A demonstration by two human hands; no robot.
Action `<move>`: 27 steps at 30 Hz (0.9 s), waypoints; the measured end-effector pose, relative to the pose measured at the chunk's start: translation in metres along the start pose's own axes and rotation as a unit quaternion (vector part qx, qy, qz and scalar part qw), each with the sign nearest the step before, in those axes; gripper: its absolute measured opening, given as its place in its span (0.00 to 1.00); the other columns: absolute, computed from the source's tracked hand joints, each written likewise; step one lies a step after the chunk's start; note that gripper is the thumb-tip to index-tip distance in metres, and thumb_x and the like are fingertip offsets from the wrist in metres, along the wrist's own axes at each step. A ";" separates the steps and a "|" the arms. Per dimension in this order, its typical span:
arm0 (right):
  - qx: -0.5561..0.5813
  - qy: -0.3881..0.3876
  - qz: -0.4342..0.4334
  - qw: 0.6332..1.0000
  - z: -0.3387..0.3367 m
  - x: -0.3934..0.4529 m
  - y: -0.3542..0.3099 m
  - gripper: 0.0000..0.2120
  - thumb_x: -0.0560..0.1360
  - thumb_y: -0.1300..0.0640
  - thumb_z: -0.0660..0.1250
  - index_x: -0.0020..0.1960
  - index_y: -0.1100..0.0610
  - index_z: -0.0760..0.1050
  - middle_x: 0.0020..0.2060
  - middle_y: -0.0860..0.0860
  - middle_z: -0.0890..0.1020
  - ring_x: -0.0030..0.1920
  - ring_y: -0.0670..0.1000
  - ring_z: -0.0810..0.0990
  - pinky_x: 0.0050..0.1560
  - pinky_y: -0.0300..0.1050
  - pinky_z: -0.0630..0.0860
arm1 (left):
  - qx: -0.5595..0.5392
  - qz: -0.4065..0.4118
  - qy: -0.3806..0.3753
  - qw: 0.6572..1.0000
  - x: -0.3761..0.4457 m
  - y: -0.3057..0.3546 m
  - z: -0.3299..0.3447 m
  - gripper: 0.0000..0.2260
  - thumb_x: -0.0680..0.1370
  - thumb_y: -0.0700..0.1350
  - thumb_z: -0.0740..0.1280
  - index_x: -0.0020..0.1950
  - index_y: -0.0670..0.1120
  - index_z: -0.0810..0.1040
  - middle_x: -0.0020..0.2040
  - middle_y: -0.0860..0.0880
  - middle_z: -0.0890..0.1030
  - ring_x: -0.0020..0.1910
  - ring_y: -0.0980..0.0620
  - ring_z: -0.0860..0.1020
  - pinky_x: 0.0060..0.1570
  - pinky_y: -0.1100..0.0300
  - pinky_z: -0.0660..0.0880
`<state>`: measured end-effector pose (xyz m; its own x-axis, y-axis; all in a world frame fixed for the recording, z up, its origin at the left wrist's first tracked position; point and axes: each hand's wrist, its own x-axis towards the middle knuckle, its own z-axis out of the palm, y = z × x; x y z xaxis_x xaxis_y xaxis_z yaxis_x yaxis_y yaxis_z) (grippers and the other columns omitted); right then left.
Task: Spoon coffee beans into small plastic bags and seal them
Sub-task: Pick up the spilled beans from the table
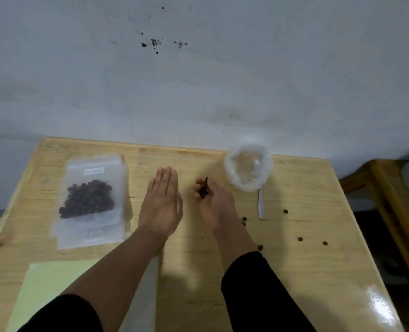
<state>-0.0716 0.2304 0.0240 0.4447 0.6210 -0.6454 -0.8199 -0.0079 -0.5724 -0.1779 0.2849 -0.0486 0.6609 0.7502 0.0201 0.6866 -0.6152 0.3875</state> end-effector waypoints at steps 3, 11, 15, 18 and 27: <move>0.070 -0.055 0.027 0.996 -0.025 -0.020 -0.002 0.08 0.79 0.65 0.54 0.44 0.62 0.70 0.35 0.56 0.77 0.30 0.49 0.75 0.28 0.37 0.72 | -0.003 0.016 0.014 1.000 -0.021 0.017 0.008 0.29 0.78 0.52 0.39 0.76 0.39 0.52 0.77 0.42 0.52 0.75 0.48 0.45 0.73 0.55 0.42; -0.283 0.091 -0.127 0.946 -0.105 -0.066 -0.030 0.09 0.75 0.59 0.62 0.45 0.58 0.82 0.26 0.45 0.73 0.26 0.44 0.69 0.27 0.37 0.66 | -0.027 0.021 0.005 0.999 -0.076 0.090 0.035 0.29 0.78 0.51 0.39 0.76 0.39 0.51 0.77 0.42 0.52 0.75 0.47 0.44 0.72 0.55 0.41; -0.577 0.134 -0.213 0.777 -0.149 -0.081 -0.033 0.11 0.74 0.53 0.67 0.54 0.54 0.82 0.42 0.47 0.83 0.43 0.45 0.79 0.46 0.35 0.70 | 0.000 0.005 0.006 1.000 -0.091 0.109 0.047 0.28 0.78 0.50 0.41 0.74 0.37 0.56 0.75 0.40 0.58 0.75 0.45 0.51 0.73 0.53 0.47; -0.627 0.126 -0.232 0.733 -0.170 -0.080 -0.032 0.11 0.72 0.55 0.68 0.54 0.54 0.81 0.51 0.51 0.83 0.53 0.48 0.79 0.54 0.32 0.66 | 0.014 0.014 0.018 1.000 -0.092 0.109 0.049 0.28 0.78 0.50 0.41 0.74 0.37 0.55 0.75 0.41 0.56 0.75 0.45 0.51 0.74 0.52 0.47; -0.661 0.088 -0.282 0.689 -0.181 -0.071 -0.025 0.12 0.72 0.54 0.69 0.55 0.54 0.81 0.47 0.51 0.83 0.51 0.48 0.79 0.54 0.35 0.68 | 0.018 0.003 -0.005 1.000 -0.093 0.112 0.047 0.32 0.75 0.53 0.33 0.76 0.40 0.47 0.77 0.44 0.49 0.74 0.52 0.40 0.72 0.56 0.38</move>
<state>-0.0175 0.0442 -0.0076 0.6905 0.7139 -0.1165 0.4956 -0.5842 -0.6427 -0.1483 0.1343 -0.0500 0.6688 0.7434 0.0125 0.6926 -0.6290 0.3531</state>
